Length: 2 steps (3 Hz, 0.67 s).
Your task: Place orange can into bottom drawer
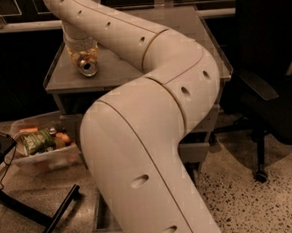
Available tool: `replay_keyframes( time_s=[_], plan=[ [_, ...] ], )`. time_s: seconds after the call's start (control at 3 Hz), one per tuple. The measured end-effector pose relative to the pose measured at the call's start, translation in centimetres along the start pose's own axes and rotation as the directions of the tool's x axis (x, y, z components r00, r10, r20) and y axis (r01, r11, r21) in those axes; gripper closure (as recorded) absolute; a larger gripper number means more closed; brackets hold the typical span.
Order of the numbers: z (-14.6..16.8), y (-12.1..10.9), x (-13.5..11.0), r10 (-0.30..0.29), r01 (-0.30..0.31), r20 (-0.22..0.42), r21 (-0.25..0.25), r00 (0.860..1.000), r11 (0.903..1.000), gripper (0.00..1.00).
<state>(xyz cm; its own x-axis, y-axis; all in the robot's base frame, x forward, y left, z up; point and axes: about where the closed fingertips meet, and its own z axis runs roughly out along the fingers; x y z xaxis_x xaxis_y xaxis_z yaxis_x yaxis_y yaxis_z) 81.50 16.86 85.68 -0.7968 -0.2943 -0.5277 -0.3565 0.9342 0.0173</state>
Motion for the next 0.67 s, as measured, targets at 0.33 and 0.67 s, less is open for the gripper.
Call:
replay_keyframes(
  time_s=[0.33,0.67],
  plan=[
    [-1.9,-0.5,0.4,-0.012,0.013,0.045,-0.029,0.999,0.9995,1.0],
    [-4.4,-0.5,1.5,-0.024,0.039,0.133,-0.115,0.991,0.9926,1.0]
  ],
)
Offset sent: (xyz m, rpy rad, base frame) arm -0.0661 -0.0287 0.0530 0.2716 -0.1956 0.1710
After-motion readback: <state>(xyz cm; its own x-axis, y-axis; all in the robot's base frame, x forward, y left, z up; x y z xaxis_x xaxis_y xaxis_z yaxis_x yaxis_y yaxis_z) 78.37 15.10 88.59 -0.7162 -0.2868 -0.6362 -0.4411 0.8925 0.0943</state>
